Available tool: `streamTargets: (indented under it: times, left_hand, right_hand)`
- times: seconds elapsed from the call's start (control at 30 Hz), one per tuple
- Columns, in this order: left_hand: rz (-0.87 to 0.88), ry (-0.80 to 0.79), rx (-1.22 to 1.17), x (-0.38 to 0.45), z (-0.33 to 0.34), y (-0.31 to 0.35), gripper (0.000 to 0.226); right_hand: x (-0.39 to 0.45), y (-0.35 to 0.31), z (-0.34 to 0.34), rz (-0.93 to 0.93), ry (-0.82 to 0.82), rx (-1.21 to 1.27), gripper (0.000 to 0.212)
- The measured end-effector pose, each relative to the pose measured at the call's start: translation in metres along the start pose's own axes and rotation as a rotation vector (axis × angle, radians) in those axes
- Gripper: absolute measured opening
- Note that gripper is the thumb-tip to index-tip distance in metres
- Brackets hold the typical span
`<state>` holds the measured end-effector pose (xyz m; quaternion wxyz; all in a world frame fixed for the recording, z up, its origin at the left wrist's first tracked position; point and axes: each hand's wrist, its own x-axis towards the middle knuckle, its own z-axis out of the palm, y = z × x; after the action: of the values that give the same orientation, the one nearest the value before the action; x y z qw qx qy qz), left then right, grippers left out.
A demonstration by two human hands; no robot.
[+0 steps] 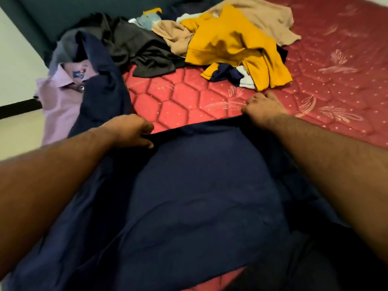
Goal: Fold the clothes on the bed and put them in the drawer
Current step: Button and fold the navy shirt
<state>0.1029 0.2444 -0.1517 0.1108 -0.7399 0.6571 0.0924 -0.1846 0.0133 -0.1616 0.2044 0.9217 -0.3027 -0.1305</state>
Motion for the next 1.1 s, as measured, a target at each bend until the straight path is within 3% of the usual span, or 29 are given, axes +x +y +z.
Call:
streamTargets:
  times: [0.17, 0.33, 0.5, 0.7, 0.8, 0.87, 1.0, 1.07, 1.1]
  left_hand:
    - [0.081, 0.086, 0.288, -0.058, -0.019, 0.042, 0.033]
    - [0.079, 0.136, 0.261, -0.102, 0.005, 0.083, 0.037]
    - [-0.082, 0.175, 0.249, -0.124, 0.043, 0.116, 0.030]
    - [-0.096, 0.244, 0.254, -0.142, 0.068, 0.132, 0.016]
    - [-0.029, 0.351, 0.258, -0.146, 0.082, 0.124, 0.029]
    - [0.004, 0.408, 0.235, -0.151, 0.091, 0.125, 0.025]
    - [0.058, 0.605, 0.071, -0.170, 0.091, 0.110, 0.056]
    - [-0.066, 0.735, -0.043, -0.181, 0.082, 0.089, 0.061]
    - [-0.210, 0.763, -0.178, -0.186, 0.081, 0.074, 0.059]
  right_hand:
    - [-0.072, -0.008, -0.012, 0.118, -0.009, 0.054, 0.034]
    - [-0.141, -0.026, -0.003, 0.344, -0.059, 0.355, 0.034]
    - [-0.166, -0.041, -0.012, 0.487, -0.085, 0.601, 0.033]
    - [-0.192, -0.040, -0.016, 0.484, -0.148, 0.437, 0.039]
    - [-0.194, -0.043, -0.016, 0.482, -0.189, 0.412, 0.040]
    - [-0.194, -0.045, -0.014, 0.469, -0.242, 0.374, 0.041]
    - [-0.194, -0.047, -0.016, 0.425, -0.523, 0.112, 0.052]
    - [-0.183, -0.051, -0.024, 0.366, -0.501, -0.012, 0.058]
    - [-0.175, -0.057, -0.030, 0.335, -0.458, 0.001, 0.058]
